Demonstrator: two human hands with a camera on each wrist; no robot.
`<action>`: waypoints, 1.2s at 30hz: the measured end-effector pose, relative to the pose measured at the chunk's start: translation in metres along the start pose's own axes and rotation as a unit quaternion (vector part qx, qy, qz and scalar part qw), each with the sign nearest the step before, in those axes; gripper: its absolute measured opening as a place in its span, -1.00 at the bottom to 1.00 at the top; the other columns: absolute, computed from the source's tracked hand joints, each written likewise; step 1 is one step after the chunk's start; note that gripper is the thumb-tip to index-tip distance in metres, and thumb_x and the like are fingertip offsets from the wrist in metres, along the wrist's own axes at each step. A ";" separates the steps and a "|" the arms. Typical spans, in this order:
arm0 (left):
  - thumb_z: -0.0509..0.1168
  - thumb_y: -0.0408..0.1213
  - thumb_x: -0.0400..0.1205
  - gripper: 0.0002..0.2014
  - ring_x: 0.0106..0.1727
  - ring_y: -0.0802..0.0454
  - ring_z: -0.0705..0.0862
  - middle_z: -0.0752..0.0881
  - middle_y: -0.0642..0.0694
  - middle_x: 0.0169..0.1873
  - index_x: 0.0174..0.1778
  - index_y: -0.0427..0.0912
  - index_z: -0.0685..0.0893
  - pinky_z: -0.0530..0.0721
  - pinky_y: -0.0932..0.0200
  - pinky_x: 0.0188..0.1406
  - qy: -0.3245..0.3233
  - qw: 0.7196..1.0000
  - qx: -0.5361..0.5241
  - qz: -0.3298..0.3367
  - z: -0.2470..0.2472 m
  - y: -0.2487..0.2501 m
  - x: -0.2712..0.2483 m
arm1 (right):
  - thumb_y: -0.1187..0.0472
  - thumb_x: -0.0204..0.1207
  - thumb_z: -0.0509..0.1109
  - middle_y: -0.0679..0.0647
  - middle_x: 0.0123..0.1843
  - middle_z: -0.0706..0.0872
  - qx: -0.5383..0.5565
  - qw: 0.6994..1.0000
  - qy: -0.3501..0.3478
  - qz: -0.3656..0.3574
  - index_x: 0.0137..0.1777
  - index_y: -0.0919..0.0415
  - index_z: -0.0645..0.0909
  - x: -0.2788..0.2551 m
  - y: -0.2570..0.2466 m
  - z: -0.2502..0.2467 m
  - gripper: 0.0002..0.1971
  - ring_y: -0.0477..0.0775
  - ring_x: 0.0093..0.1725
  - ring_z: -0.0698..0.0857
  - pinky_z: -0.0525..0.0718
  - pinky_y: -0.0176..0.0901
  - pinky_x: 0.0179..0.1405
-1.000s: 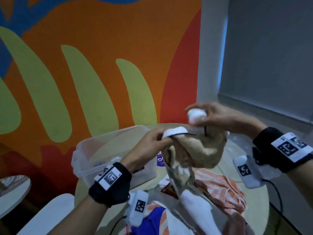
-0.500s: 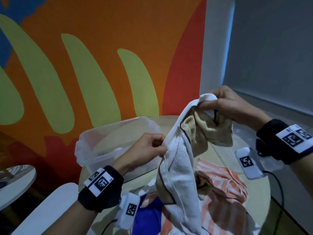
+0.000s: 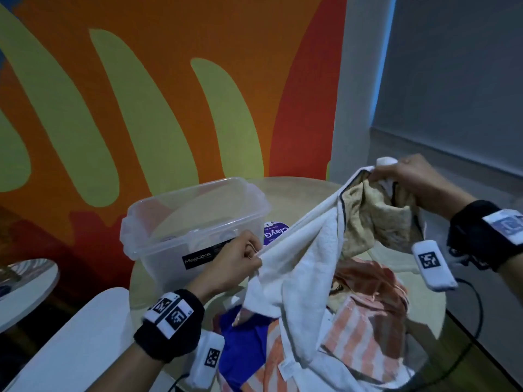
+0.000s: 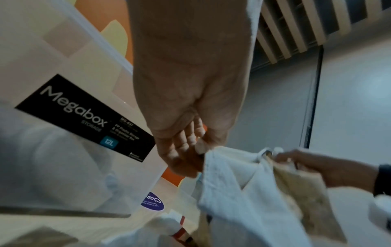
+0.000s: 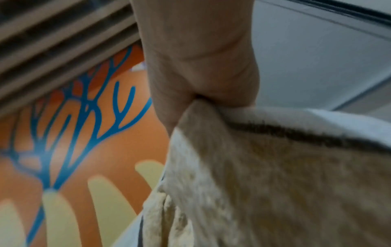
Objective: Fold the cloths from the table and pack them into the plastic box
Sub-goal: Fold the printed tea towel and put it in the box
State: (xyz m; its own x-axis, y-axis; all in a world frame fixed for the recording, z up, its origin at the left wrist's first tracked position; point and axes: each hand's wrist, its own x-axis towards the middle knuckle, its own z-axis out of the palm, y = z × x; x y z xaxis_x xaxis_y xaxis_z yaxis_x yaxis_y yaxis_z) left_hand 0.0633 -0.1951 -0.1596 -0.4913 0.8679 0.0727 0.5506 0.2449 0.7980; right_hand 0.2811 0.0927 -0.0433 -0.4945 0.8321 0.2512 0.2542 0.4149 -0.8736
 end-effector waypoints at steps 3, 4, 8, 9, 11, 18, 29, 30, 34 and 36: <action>0.25 -0.42 0.66 -0.83 -0.32 0.07 0.56 0.61 -0.01 -0.29 0.01 -0.03 0.53 0.53 0.00 -0.27 0.056 0.997 -0.058 -0.007 0.006 -0.008 0.002 | 0.20 0.48 0.61 0.03 -0.40 0.59 -0.178 0.980 -0.078 -0.043 -0.30 0.23 0.59 -0.007 0.031 0.011 -0.74 -0.18 -0.51 0.53 0.46 -0.31 -0.55; 0.23 -0.44 0.69 -0.84 -0.30 0.06 0.53 0.60 0.01 -0.29 0.01 -0.04 0.55 0.51 0.02 -0.27 0.078 0.995 -0.065 0.000 0.009 -0.007 0.002 | 0.12 0.47 0.64 0.00 -0.35 0.66 -0.202 0.971 -0.110 -0.063 -0.21 0.18 0.63 -0.012 0.039 0.019 -0.76 -0.14 -0.44 0.58 0.50 -0.24 -0.48; 0.15 -0.53 0.72 -0.70 -0.48 0.12 0.43 0.63 0.18 -0.49 -0.17 -0.15 0.71 0.38 0.24 -0.50 0.075 0.993 -0.092 -0.028 0.025 -0.002 -0.003 | 0.12 0.41 0.66 -0.13 -0.44 0.65 -0.210 0.925 -0.283 -0.142 -0.14 0.13 0.68 -0.049 0.047 0.057 -0.79 -0.15 -0.48 0.57 0.47 -0.25 -0.49; 0.16 -0.51 0.72 -0.68 -0.52 0.14 0.44 0.64 0.20 -0.51 -0.17 -0.14 0.75 0.37 0.25 -0.53 0.062 0.993 -0.088 -0.040 0.029 -0.002 -0.005 | 0.09 0.37 0.64 -0.14 -0.38 0.68 -0.229 0.903 -0.328 -0.158 -0.11 0.10 0.70 -0.060 0.049 0.067 -0.80 -0.17 -0.43 0.58 0.52 -0.22 -0.43; 0.29 -0.35 0.72 -0.81 -0.35 0.18 0.65 0.78 0.18 -0.21 0.04 -0.06 0.82 0.56 0.28 -0.35 0.010 0.996 -0.069 -0.055 0.036 -0.004 -0.010 | -0.03 0.29 0.61 -0.08 -0.13 0.76 -0.265 0.849 -0.423 -0.175 0.12 -0.05 0.71 -0.077 0.058 0.086 -0.62 -0.17 -0.20 0.65 0.61 -0.16 -0.19; 0.46 -0.36 0.57 -0.74 0.00 0.11 0.77 0.80 0.10 0.10 0.14 -0.02 0.85 0.72 0.36 -0.04 -0.039 0.993 0.107 -0.021 0.035 -0.018 -0.011 | 0.13 0.46 0.51 0.04 0.08 0.76 -0.359 0.794 -0.442 -0.213 0.37 -0.09 0.63 -0.115 0.091 0.123 -0.55 0.06 0.02 0.65 0.55 -0.15 -0.07; 0.55 0.22 0.49 -0.40 0.25 0.36 0.61 0.61 0.26 0.27 0.42 0.09 0.70 0.58 0.40 0.16 -0.044 0.994 0.063 0.077 0.023 0.038 -0.022 | -0.05 0.62 0.49 0.03 -0.50 0.59 -0.176 0.870 -0.457 -0.053 -0.36 0.20 0.65 -0.068 0.027 0.101 -0.60 -0.02 -0.52 0.49 0.42 -0.20 -0.49; 0.59 0.20 0.45 -0.37 0.24 0.35 0.59 0.57 0.25 0.26 0.42 0.12 0.67 0.56 0.43 0.15 -0.047 0.990 0.089 0.094 0.027 0.036 -0.023 | -0.08 0.61 0.50 0.05 -0.48 0.62 -0.172 0.871 -0.458 -0.045 -0.34 0.21 0.68 -0.066 0.026 0.102 -0.59 -0.01 -0.50 0.51 0.43 -0.18 -0.46; 0.59 -0.19 0.55 -0.72 0.06 0.25 0.61 0.63 0.17 0.03 0.15 0.05 0.76 0.48 0.41 -0.01 0.050 0.976 0.120 0.175 0.039 0.013 -0.014 | -0.12 0.59 0.51 0.11 -0.43 0.65 -0.119 0.885 -0.449 -0.006 -0.32 0.23 0.71 -0.063 0.027 0.103 -0.57 0.06 -0.46 0.53 0.44 -0.15 -0.44; 0.53 -0.18 0.62 -0.92 -0.06 0.20 0.67 0.73 0.11 -0.09 0.01 0.02 0.83 0.52 0.28 -0.09 0.101 0.981 0.072 0.150 0.037 0.007 -0.007 | -0.09 0.60 0.52 0.07 -0.37 0.72 -0.080 0.906 -0.414 -0.035 -0.25 0.23 0.72 -0.065 0.024 0.099 -0.62 -0.01 -0.43 0.59 0.50 -0.21 -0.43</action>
State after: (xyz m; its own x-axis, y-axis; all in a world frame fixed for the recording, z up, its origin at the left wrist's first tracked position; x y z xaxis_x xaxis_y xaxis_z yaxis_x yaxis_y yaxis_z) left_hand 0.0959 -0.1838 -0.1763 -0.4081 0.8103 0.4206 0.7737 0.0625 0.6304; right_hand 0.2367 0.0124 -0.1222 -0.9513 0.2681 -0.1524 0.2825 0.5594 -0.7793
